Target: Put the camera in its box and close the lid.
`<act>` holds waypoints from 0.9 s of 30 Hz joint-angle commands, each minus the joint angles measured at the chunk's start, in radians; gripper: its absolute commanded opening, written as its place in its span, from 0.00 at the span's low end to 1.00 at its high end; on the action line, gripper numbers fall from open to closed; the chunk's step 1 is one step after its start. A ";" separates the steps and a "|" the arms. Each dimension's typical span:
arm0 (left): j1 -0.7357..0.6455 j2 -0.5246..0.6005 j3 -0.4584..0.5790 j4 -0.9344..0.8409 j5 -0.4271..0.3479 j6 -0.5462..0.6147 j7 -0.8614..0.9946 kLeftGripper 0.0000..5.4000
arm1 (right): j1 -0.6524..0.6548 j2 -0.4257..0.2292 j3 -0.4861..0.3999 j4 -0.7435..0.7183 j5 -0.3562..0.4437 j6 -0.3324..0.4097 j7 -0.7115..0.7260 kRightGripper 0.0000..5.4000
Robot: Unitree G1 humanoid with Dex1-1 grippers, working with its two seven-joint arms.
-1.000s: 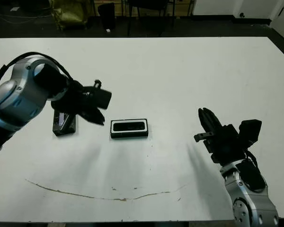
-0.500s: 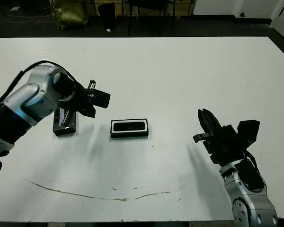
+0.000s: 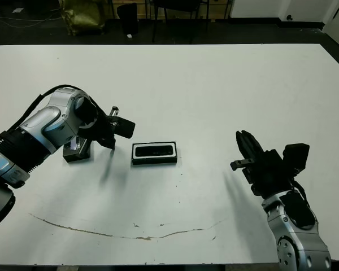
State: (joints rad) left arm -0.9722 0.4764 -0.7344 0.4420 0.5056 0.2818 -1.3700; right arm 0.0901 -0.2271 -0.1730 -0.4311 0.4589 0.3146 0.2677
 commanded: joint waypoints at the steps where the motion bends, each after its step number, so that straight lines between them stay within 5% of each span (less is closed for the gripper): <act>1: 0.040 0.016 0.004 -0.004 0.012 0.044 -0.018 0.00 | 0.015 -0.009 0.004 -0.004 -0.014 0.020 -0.008 0.00; 13: 0.070 0.087 0.026 -0.045 0.013 -0.038 -0.035 0.00 | 0.016 -0.011 0.005 -0.012 -0.027 0.021 -0.008 0.00; 27: 0.112 0.155 0.059 -0.127 0.012 0.039 -0.104 0.00 | 0.007 -0.004 -0.002 0.020 -0.024 0.004 0.014 0.00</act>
State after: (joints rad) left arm -0.8902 0.6099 -0.6782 0.3271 0.5115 0.3363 -1.4752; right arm 0.0896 -0.2278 -0.1722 -0.4288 0.4397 0.3210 0.2793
